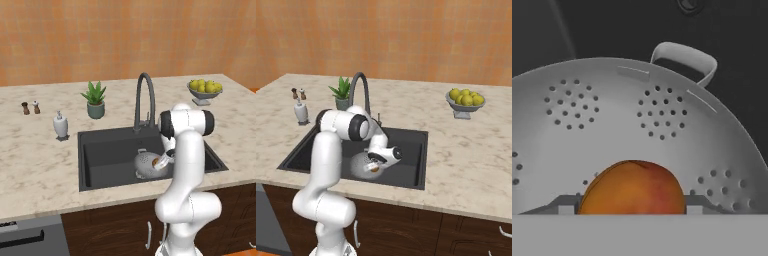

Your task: Put the colander in the sink, put the peach in the colander, and turn on the sink faucet and pour water over the colander.

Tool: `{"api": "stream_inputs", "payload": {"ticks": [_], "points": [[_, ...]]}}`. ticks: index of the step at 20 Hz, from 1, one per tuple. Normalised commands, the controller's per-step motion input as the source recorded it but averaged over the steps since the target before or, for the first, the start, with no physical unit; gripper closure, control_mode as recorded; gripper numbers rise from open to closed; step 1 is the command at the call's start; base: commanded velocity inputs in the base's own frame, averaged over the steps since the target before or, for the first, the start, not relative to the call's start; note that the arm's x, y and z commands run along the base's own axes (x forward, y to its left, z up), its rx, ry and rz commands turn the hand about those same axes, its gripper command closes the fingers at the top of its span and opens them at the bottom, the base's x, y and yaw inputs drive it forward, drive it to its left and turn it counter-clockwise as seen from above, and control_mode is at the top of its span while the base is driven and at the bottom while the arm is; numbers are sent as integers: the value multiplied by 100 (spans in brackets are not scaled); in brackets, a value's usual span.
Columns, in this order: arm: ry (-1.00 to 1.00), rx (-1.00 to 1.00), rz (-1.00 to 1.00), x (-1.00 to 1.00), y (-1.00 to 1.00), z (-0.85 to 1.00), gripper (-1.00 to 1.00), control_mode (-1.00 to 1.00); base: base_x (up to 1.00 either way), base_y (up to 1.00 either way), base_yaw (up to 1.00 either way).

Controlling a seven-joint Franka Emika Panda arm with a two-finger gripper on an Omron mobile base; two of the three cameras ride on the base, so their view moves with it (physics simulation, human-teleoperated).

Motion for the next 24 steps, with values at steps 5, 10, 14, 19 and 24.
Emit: {"api": "stream_inputs", "payload": {"ticks": [5,10,14,19,24], "points": [[-14,0,3,0,0,-18,-100,-100,0,0,0],[-21,2,6,-2,0,1,-100,-100,0,0,0],[-17,1,4,-5,1,31,-100,-100,0,0,0],[-12,2,0,-5,1,72,-100,-100,0,0,0],[-14,6,0,-8,0,100,-100,-100,0,0,0]]}}
